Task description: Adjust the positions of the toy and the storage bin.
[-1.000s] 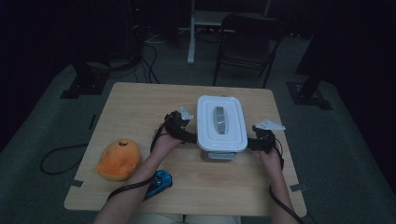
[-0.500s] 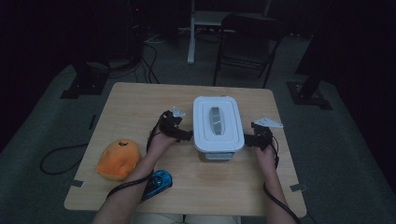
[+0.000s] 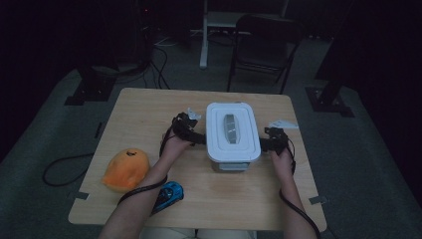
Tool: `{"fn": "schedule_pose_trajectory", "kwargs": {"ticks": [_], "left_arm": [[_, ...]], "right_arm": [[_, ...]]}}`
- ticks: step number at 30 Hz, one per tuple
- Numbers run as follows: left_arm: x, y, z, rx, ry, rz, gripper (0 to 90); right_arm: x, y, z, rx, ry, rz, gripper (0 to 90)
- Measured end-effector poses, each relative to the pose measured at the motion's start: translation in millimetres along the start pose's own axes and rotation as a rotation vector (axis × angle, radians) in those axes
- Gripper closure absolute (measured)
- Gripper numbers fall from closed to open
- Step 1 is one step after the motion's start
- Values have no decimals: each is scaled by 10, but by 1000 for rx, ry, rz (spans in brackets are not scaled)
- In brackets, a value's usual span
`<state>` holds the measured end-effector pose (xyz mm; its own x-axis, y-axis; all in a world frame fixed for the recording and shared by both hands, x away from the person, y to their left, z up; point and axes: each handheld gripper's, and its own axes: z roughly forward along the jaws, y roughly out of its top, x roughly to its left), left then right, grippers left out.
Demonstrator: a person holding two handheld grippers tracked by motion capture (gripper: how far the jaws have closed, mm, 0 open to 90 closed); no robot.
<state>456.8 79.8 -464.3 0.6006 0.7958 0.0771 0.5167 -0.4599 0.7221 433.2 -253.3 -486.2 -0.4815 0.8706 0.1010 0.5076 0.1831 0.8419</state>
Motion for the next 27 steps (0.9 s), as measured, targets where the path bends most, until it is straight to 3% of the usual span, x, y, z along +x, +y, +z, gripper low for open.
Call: {"fn": "schedule_pose_trajectory", "kwargs": {"ticks": [15, 21, 27], "left_arm": [[-133, -93, -168, 8, -13, 38, 16], [-207, -141, -217, 5, -14, 50, 16], [-381, -245, -340, -7, -32, 80, 16]], "right_arm": [[99, -40, -121, 16, 44, -92, 280], [101, -106, -203, 15, 82, -91, 282], [116, -231, -356, 8, 131, -103, 282]]}}
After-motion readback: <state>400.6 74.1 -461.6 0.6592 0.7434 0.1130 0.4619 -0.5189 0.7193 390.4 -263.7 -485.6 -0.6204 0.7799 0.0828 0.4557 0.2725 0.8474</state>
